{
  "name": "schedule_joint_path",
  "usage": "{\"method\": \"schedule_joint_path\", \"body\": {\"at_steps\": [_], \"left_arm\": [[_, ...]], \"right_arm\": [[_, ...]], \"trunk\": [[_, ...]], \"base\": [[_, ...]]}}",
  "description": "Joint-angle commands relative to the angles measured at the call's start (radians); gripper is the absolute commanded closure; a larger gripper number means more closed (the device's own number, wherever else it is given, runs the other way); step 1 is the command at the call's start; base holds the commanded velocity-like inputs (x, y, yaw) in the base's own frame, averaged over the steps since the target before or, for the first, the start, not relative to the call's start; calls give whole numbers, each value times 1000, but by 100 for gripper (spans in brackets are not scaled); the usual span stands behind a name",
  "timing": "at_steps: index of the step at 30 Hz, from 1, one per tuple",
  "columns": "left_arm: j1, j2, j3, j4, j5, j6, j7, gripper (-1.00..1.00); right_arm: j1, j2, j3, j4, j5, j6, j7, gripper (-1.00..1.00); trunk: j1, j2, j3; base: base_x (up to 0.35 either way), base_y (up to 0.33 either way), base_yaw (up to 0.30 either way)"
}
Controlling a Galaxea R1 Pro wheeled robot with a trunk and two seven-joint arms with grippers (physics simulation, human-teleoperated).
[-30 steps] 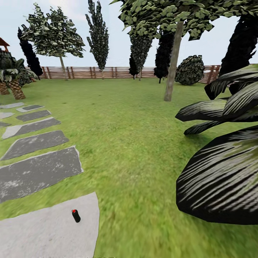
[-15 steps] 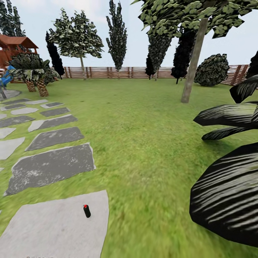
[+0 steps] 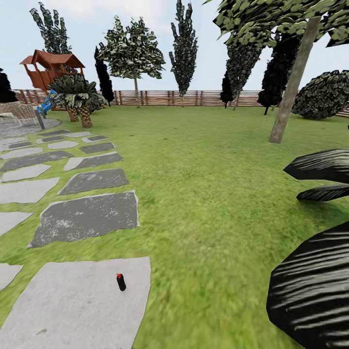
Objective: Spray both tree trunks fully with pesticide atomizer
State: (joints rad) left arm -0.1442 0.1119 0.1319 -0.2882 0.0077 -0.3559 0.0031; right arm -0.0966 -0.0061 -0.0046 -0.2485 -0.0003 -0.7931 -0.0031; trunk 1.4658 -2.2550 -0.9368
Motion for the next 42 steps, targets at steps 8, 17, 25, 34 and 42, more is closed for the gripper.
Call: {"method": "schedule_joint_path", "body": {"at_steps": [8,17,25,34,42], "left_arm": [[0,0,1,0,0,0,0,-100],[0,0,2,0,0,0,0,-100],[0,0,2,1,0,1,0,-100],[0,0,2,1,1,2,0,-100],[0,0,2,1,1,1,0,-100]], "right_arm": [[0,0,0,0,0,0,0,-100],[0,0,2,0,-1,0,3,-100],[0,2,1,0,0,0,2,-100],[0,2,2,0,0,0,3,-100],[0,2,1,0,0,0,3,-100]], "trunk": [[0,0,0],[0,0,0],[0,0,0],[0,0,0],[0,0,0]], "base": [[66,-254,278],[88,-100,237],[141,0,15],[332,0,217],[206,-71,5]]}}
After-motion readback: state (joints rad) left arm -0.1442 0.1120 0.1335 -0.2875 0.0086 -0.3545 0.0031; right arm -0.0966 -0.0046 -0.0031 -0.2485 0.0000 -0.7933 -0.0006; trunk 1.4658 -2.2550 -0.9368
